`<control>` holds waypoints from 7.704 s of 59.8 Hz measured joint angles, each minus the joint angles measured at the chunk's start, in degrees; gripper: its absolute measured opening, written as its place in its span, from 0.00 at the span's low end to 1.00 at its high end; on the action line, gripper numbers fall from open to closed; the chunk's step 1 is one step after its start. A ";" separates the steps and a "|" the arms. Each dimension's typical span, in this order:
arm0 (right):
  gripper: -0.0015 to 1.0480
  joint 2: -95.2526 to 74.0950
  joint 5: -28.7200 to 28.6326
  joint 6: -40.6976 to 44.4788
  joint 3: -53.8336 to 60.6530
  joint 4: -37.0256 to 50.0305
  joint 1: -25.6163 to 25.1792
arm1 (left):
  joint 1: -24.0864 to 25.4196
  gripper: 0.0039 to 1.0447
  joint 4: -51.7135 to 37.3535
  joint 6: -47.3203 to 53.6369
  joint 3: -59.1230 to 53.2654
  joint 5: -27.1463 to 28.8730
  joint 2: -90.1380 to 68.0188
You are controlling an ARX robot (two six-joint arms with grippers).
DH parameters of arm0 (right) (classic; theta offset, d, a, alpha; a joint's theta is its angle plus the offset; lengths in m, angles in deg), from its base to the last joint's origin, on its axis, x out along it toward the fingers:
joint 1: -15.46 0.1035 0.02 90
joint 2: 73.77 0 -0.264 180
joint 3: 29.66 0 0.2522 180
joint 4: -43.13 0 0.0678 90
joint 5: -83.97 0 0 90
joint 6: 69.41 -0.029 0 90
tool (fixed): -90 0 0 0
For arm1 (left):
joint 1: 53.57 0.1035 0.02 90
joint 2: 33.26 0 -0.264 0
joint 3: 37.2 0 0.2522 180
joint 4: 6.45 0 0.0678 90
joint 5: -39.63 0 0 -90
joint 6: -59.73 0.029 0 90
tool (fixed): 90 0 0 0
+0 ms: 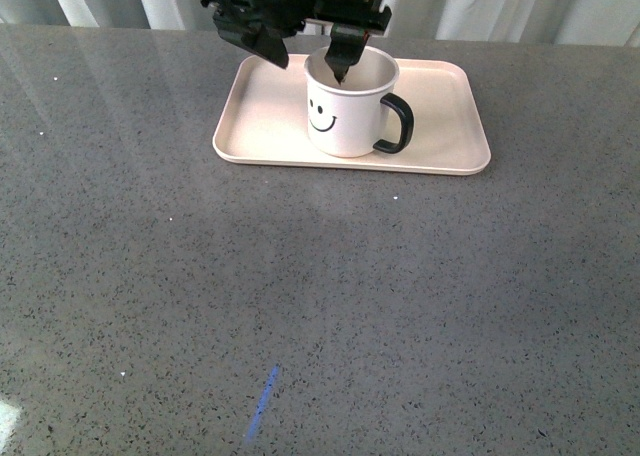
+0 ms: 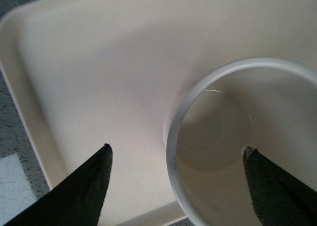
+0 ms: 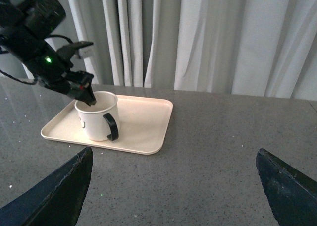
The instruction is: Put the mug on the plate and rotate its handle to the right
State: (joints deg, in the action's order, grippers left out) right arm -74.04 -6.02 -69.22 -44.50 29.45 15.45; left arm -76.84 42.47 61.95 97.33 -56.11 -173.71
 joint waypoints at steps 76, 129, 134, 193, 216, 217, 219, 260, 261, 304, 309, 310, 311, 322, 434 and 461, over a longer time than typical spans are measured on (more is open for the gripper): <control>0.91 0.00 0.00 0.00 0.00 0.00 0.00 | 17.75 0.01 -89.50 -2.10 -108.69 10.91 73.66; 0.91 0.00 0.00 0.00 0.00 0.00 0.00 | 23.06 0.01 -64.94 -2.10 -119.99 5.73 110.18; 0.91 0.00 0.00 0.00 0.00 0.00 0.00 | 23.06 0.01 -62.40 -2.10 -119.99 5.73 112.93; 0.91 0.00 0.00 0.00 0.00 0.00 0.00 | 23.06 0.01 -35.32 -2.10 -119.99 5.77 139.43; 0.91 0.00 0.00 0.00 0.00 0.00 0.00 | 23.08 0.56 -35.12 -2.14 -119.99 5.73 139.51; 0.91 0.00 0.00 0.00 0.00 0.00 0.00 | 23.08 0.59 -35.15 -2.14 -119.99 5.73 139.51; 0.91 0.00 0.00 0.00 0.00 0.00 0.00 | 23.08 0.65 -35.15 -2.14 -119.99 5.73 139.51; 0.91 -101.33 -12.44 2.58 -72.24 -17.00 3.91 | 23.08 0.91 -35.15 -2.08 -119.99 5.73 139.53; 0.91 -102.82 -12.02 2.29 -73.64 -17.49 4.17 | 23.08 0.91 -35.15 -2.08 -119.99 5.73 139.53; 0.91 -125.00 -5.53 -3.26 -98.14 -26.25 9.51 | 23.08 0.91 -35.15 -2.10 -119.99 5.73 139.53; 0.91 -126.40 -5.07 -3.61 -99.91 -27.12 9.73 | 23.08 0.91 -35.15 -2.10 -119.99 5.73 139.53; 0.91 -126.62 -5.05 -3.67 -100.15 -27.28 9.75 | 23.08 0.91 -35.15 -2.08 -119.99 5.73 139.53; 0.91 -127.01 -4.92 -3.74 -100.69 -27.58 9.75 | 23.08 0.91 -35.15 -2.10 -119.99 5.73 139.53; 0.91 -130.16 -4.22 -4.81 -104.39 -29.29 9.86 | 23.08 0.91 -35.15 -2.08 -119.99 5.73 139.53; 0.02 -139.97 -11.08 17.92 -134.53 -52.63 6.67 | 23.08 0.91 -35.12 -2.08 -119.99 5.73 139.53; 0.02 -144.52 -12.33 26.10 -135.88 -52.33 7.58 | 23.08 0.91 -35.15 -2.10 -119.99 5.73 139.53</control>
State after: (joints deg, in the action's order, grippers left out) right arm -218.56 -18.35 -43.12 -180.38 -22.88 23.03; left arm -53.75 7.32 59.85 -22.66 -50.38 -34.17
